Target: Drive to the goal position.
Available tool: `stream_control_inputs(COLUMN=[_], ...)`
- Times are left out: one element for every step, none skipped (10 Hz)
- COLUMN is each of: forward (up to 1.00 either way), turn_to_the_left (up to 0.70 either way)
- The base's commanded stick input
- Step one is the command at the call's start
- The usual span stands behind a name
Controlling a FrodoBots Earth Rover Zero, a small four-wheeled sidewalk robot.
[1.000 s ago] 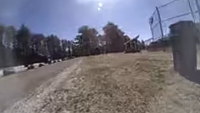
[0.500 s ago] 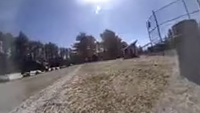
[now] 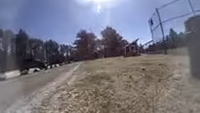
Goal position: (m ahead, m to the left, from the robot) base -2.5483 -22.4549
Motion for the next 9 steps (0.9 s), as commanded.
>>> stream_control_inputs(forward=[0.7,0.7,0.7,0.7,0.7,0.7,0.7,0.7,0.7], turn_to_the_left=[0.03,0.03,0.03,0.03,0.03,0.03,0.03,0.03,0.03])
